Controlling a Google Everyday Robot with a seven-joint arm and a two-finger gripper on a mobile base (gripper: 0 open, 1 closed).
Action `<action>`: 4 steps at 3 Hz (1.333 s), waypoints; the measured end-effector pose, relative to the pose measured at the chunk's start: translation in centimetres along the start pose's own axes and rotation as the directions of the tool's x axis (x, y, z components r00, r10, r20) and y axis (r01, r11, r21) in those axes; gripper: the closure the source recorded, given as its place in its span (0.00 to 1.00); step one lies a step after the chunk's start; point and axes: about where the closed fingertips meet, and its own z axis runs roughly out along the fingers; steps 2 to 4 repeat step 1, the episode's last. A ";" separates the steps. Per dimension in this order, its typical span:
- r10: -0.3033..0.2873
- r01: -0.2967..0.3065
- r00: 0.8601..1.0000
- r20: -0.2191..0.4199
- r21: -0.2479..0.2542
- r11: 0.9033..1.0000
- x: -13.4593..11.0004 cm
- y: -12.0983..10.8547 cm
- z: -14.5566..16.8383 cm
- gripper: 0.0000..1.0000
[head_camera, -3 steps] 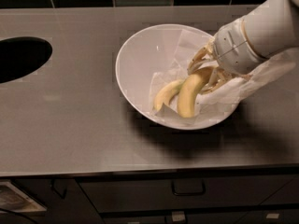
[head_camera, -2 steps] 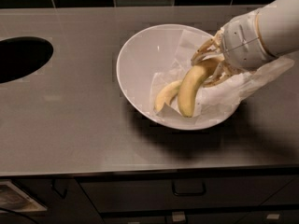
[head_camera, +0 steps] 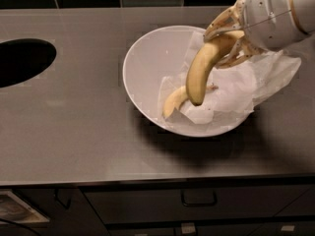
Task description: Pick banana from white bowl
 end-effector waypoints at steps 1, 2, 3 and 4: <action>0.000 0.000 1.000 0.000 0.000 1.000 0.0 0.0 0.0 1.00; 0.000 0.000 1.000 0.000 0.000 1.000 0.0 0.0 0.0 1.00; 0.000 0.000 1.000 0.000 0.000 1.000 0.0 0.0 0.0 1.00; 0.000 0.000 1.000 0.000 0.000 1.000 0.0 0.0 0.0 1.00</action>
Offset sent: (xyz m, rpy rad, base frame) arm 0.0000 0.0000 0.0000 0.0000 0.0000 0.0000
